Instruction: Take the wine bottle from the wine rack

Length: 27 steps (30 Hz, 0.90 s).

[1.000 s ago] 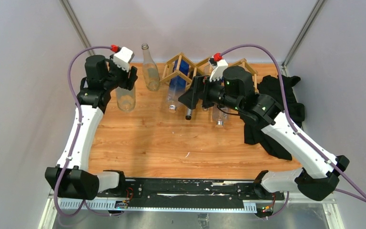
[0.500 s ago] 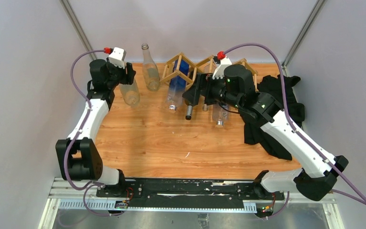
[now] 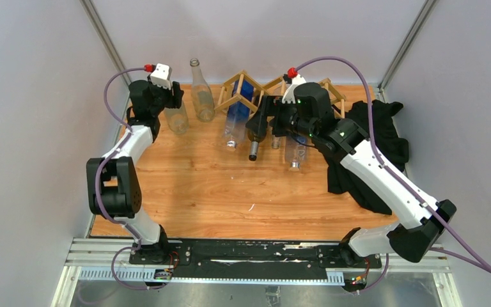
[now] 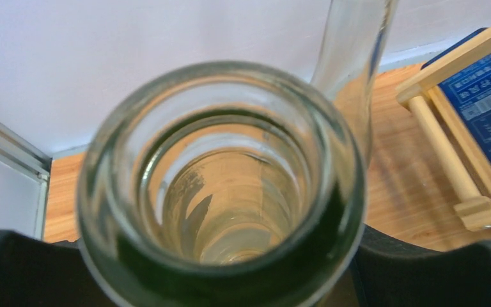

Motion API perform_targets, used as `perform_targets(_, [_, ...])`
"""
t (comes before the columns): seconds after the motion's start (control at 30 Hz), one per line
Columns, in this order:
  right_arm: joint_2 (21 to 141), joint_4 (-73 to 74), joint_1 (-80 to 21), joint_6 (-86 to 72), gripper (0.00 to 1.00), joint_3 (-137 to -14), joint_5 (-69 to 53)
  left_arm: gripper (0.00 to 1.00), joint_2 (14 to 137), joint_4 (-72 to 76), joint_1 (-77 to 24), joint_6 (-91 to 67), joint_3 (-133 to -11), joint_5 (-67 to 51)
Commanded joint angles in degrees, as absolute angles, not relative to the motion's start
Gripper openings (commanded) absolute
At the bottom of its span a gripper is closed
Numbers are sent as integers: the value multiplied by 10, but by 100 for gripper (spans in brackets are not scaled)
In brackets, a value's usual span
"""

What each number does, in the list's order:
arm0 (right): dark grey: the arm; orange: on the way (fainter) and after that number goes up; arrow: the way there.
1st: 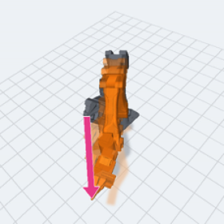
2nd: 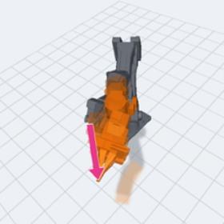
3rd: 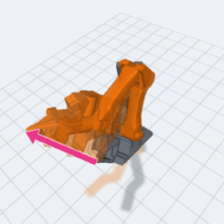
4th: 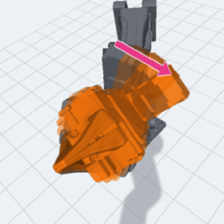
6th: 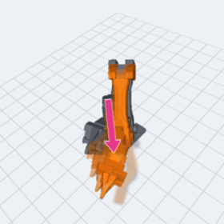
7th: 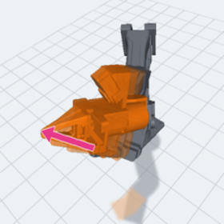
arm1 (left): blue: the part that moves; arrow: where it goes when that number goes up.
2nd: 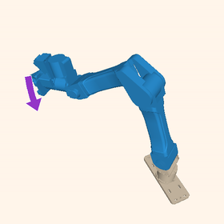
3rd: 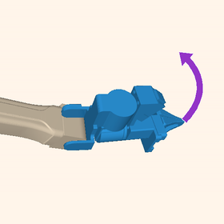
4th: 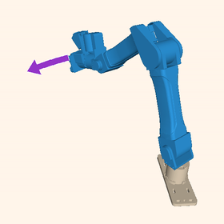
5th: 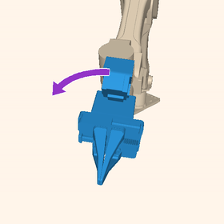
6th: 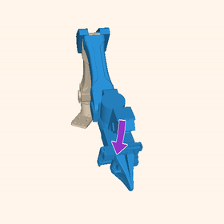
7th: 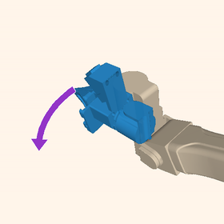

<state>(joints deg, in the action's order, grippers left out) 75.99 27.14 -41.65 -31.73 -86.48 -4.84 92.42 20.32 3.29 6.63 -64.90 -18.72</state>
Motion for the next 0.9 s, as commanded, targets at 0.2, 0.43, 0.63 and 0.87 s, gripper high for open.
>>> perform_targets(0.2, [770,252,-392,-324,90,-845,-63,0,979,390,42,46,-717,-181])
perform_targets(0.43, [772,244,-385,-329,91,-823,-65,0,1008,415,46,30,-737,-184])
perform_targets(0.63, [774,237,-385,-339,95,-807,-64,0,1029,419,47,23,-750,-194])
perform_targets(0.87, [791,226,-386,-360,97,-788,-59,29,1042,426,48,19,-745,-189])
